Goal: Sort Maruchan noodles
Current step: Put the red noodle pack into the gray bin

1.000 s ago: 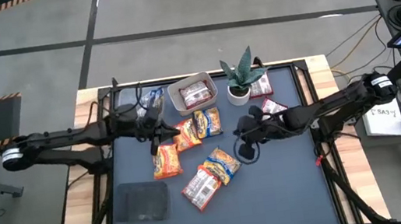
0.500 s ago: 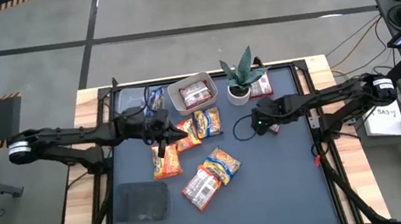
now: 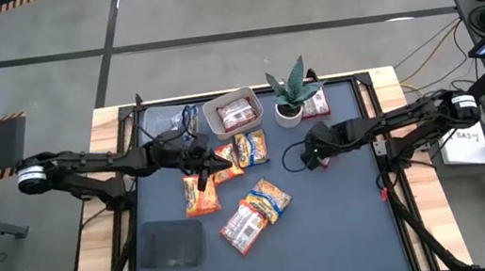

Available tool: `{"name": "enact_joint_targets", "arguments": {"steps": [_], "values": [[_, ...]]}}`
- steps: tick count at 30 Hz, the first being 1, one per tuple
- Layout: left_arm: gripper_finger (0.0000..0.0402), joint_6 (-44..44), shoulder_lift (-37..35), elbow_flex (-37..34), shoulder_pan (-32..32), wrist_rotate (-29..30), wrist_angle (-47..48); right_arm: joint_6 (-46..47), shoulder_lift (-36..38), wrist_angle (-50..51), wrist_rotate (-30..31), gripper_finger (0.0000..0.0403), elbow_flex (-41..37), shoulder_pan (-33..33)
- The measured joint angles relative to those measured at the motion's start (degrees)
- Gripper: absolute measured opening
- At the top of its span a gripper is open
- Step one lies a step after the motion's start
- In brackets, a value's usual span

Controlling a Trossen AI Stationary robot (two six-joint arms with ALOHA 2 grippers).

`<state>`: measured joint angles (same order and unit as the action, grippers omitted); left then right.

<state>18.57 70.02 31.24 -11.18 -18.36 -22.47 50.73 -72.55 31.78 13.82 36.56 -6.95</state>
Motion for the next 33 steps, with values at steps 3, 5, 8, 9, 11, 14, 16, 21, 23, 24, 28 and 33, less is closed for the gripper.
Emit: {"name": "enact_joint_targets", "arguments": {"steps": [3,5,8,9,11,14,16,21,23,24,28,33], "values": [[0.0000,0.0,0.0,0.0,0.0,0.0,0.0,-2.6,0.0,-5.3,-5.5,0.0008,0.3,2.5],[0.0000,0.0,0.0,0.0,0.0,0.0,-0.3,-4.5,0.0,-8.7,-7.3,0.0009,1.0,4.5],[0.0000,0.0,0.0,0.0,0.0,0.0,-1.5,-6.1,0.4,-9.6,-7.2,0.0009,2.9,6.4],[0.0000,0.0,0.0,0.0,0.0,0.0,-1.7,-6.9,0.5,-9.5,-7.2,0.0009,3.4,6.7],[0.0000,0.0,0.0,0.0,0.0,0.0,-2.2,-7.6,0.8,-9.4,-6.9,0.0009,4.0,7.2],[0.0000,0.0,0.0,0.0,0.0,0.0,-2.5,-8.0,1.6,-9.4,-6.9,0.0009,4.1,7.2],[0.0000,0.0,0.0,0.0,0.0,0.0,-2.5,-8.4,1.6,-9.3,-6.9,0.0009,4.1,7.2],[0.0000,0.0,0.0,0.0,0.0,0.0,-2.5,-8.7,2.0,-7.8,-7.0,0.0009,4.1,7.2],[0.0000,0.0,0.0,0.0,0.0,0.0,-2.5,-8.5,2.1,-5.6,-7.0,0.0009,4.1,7.2],[0.0000,0.0,0.1,0.0,0.0,0.0,-2.5,-8.0,2.1,-4.2,-6.9,0.0009,4.1,7.2],[0.0000,0.2,1.6,0.0,0.4,0.0,-3.6,-4.0,2.1,6.7,-6.0,0.0009,3.7,7.4],[0.0000,0.2,6.0,0.0,1.6,-0.1,-9.2,3.8,2.5,19.0,-4.0,0.0009,3.5,8.4]]}}
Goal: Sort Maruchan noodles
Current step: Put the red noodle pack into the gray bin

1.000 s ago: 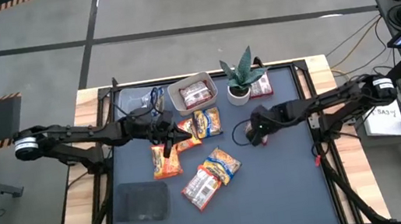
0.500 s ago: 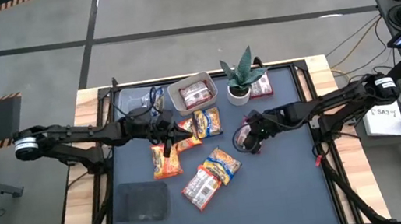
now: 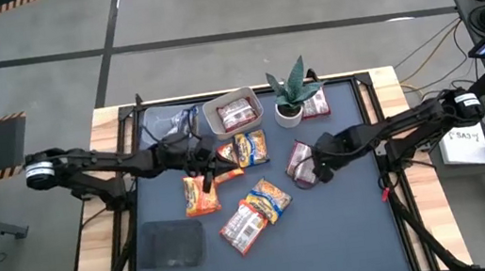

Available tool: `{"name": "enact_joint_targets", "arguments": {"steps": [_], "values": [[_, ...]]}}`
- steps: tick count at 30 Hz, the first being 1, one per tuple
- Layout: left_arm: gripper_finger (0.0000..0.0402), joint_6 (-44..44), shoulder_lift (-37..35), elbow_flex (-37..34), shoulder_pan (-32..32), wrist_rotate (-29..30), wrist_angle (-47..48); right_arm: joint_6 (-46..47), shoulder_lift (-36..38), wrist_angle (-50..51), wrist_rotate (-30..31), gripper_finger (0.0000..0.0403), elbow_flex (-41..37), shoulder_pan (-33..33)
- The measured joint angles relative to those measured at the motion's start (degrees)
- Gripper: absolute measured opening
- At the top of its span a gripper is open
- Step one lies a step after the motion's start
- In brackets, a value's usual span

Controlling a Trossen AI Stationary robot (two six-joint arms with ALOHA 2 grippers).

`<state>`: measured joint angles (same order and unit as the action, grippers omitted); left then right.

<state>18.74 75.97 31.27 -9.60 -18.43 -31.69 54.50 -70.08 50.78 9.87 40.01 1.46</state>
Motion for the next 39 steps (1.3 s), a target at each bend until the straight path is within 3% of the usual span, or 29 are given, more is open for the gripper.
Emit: {"name": "enact_joint_targets", "arguments": {"steps": [4,14,18,23,31,39], "values": [[0.0000,0.0,3.8,0.0,0.6,-0.1,-6.1,5.2,0.0,7.9,1.7,0.0009,-0.8,1.0],[0.0000,0.3,8.0,0.9,0.6,-0.2,-10.3,8.5,5.8,7.3,0.2,0.0009,-7.7,2.0],[0.0000,-0.2,8.2,2.1,0.6,-0.2,-10.3,7.4,11.8,0.7,0.2,0.0009,-11.1,2.0],[0.0000,-1.4,8.2,2.9,0.6,-0.1,-10.3,6.1,19.3,-15.6,0.2,0.0009,-17.6,2.0],[0.0000,-0.3,8.3,2.9,0.6,-0.1,-10.3,9.4,25.3,-31.1,-0.8,0.0015,-25.5,2.0],[0.0000,1.3,10.8,4.9,0.8,0.7,-10.3,8.2,26.1,-33.6,-1.2,0.0102,-26.1,2.0]]}}
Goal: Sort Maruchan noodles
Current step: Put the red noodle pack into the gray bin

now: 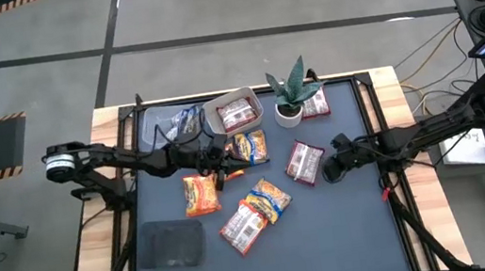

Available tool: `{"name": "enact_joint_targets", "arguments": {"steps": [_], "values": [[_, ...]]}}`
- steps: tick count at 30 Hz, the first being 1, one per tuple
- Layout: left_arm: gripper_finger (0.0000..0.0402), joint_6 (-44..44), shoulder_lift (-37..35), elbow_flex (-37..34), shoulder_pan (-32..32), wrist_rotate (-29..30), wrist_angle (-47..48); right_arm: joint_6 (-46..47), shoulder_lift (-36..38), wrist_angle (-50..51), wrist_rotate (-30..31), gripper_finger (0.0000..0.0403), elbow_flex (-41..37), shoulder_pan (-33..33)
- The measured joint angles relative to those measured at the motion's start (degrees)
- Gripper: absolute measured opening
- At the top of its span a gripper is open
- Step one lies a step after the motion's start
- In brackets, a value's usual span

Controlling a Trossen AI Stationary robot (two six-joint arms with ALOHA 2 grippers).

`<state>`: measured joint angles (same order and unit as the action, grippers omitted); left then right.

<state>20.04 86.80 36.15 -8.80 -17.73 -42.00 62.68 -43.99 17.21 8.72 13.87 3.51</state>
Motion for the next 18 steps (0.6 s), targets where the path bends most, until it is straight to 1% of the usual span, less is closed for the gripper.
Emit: {"name": "enact_joint_targets", "arguments": {"steps": [5,9,14,18], "values": [[0.0000,-0.1,5.6,5.5,0.2,1.3,-0.2,-1.2,0.0,-0.6,1.4,0.0181,-0.7,0.0],[0.0000,-1.6,12.0,11.0,0.9,0.8,0.1,-1.2,0.0,-5.8,2.3,0.0236,-3.0,0.0],[0.0000,-3.5,18.6,17.0,1.0,-1.3,0.0,-1.2,0.0,-12.1,2.5,0.0291,-5.6,0.0],[0.0000,-5.6,22.4,19.9,1.1,-2.3,-0.2,-2.1,0.0,-18.1,3.9,0.0325,-7.6,0.0]]}}
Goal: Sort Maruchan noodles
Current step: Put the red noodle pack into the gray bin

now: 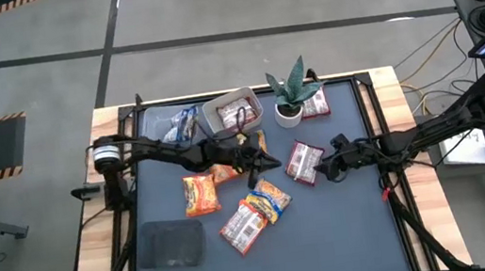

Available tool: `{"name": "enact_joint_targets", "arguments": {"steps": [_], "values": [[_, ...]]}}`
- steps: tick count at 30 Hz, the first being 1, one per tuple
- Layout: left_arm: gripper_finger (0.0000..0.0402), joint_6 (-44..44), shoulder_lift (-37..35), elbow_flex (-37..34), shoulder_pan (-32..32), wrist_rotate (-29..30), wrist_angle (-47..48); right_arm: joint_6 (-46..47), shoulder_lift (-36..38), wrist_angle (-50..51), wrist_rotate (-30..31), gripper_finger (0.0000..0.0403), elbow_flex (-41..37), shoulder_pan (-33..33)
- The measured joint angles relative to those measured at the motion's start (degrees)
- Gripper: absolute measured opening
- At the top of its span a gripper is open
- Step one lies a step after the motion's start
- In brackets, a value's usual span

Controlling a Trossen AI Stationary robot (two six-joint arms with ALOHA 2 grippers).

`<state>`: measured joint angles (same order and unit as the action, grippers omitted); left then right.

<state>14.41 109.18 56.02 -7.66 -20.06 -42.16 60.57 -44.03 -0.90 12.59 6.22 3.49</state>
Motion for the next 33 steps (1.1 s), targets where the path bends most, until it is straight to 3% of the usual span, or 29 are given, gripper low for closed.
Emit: {"name": "enact_joint_targets", "arguments": {"steps": [5,15,20,33], "values": [[0.0000,-2.3,4.8,2.0,0.0,0.0,-1.0,-0.7,-0.1,-4.1,2.3,0.0347,-1.3,0.0],[0.0000,-1.9,14.4,7.3,0.2,-0.1,-1.9,-0.6,-3.2,-15.0,4.5,0.0349,-4.0,0.0],[0.0000,-1.9,17.5,10.1,0.3,-3.6,-1.9,0.8,-6.3,-16.2,5.5,0.0348,-4.0,0.0],[0.0000,-3.9,19.6,10.9,0.4,-2.5,-1.7,4.2,-5.1,-15.4,0.5,0.0348,-4.0,-0.1]]}}
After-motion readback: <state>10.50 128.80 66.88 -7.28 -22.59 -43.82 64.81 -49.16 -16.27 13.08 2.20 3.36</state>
